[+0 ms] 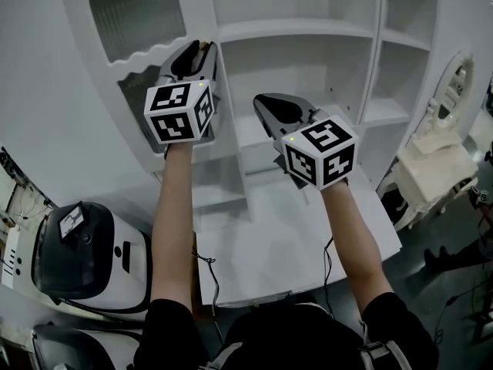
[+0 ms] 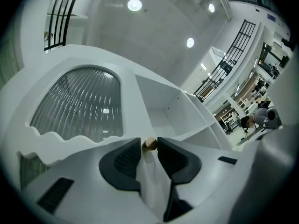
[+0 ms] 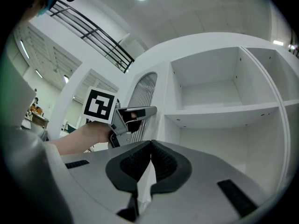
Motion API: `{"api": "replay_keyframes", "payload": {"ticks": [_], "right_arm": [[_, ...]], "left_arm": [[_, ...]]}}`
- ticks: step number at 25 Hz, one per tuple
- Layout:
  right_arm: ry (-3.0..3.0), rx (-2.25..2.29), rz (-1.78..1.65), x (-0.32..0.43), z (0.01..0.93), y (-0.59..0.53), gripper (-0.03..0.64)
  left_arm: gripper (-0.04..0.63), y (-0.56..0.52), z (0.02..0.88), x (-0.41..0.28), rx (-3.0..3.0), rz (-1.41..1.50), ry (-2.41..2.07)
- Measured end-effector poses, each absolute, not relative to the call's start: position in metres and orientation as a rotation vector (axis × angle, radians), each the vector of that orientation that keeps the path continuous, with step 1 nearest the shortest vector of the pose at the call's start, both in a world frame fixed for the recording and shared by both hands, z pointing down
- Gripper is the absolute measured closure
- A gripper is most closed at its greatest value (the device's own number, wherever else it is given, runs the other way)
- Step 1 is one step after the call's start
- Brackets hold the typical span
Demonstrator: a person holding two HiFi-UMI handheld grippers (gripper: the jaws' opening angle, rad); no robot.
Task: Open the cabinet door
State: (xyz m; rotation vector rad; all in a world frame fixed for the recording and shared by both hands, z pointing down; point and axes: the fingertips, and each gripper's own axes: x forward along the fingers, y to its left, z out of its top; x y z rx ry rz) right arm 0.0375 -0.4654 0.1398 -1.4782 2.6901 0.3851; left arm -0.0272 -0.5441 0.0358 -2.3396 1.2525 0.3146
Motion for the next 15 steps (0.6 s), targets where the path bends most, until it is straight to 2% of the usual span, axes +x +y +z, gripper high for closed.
{"api": "replay_keyframes", "payload": {"ticks": [6, 15], "right_arm": [[2.692, -1.488, 0.371, 0.0400, 0.1416, -0.4695, 0.600], [2.697, -1.499, 0.347, 0.0426, 0.1475, -0.4705, 0.600]], "left_arm": [[0.498, -0.5467, 0.0349, -0.0271, -2.307, 0.309, 1.263], [0.505, -0.5419, 0.0360, -0.0268, -2.280, 0.280, 1.260]]}}
